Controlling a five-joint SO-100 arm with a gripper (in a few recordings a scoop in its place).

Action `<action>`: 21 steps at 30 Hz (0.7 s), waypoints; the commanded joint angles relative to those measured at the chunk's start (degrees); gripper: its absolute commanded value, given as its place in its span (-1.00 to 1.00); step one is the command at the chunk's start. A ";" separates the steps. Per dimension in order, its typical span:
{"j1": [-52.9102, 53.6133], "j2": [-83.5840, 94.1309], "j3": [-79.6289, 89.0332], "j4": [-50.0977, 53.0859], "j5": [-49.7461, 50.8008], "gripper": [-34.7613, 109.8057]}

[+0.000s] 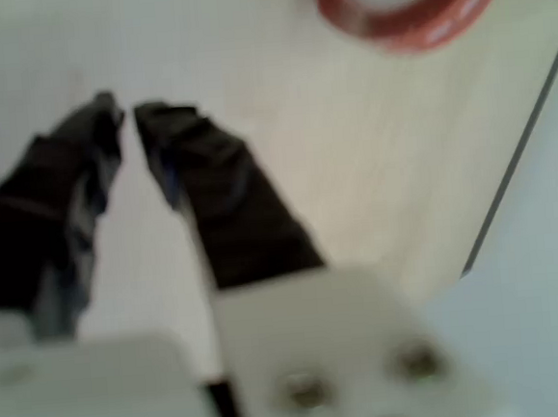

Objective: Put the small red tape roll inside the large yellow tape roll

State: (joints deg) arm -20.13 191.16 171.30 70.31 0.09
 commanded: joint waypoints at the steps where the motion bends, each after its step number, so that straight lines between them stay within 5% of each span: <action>1: 2.46 -0.09 -4.57 2.90 -2.46 -0.52; 12: 7.56 -15.03 -17.84 -3.78 -6.42 -0.52; 21: 2.20 -33.13 -37.44 2.72 -6.86 -0.52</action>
State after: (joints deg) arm -15.03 162.25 144.49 70.05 -5.36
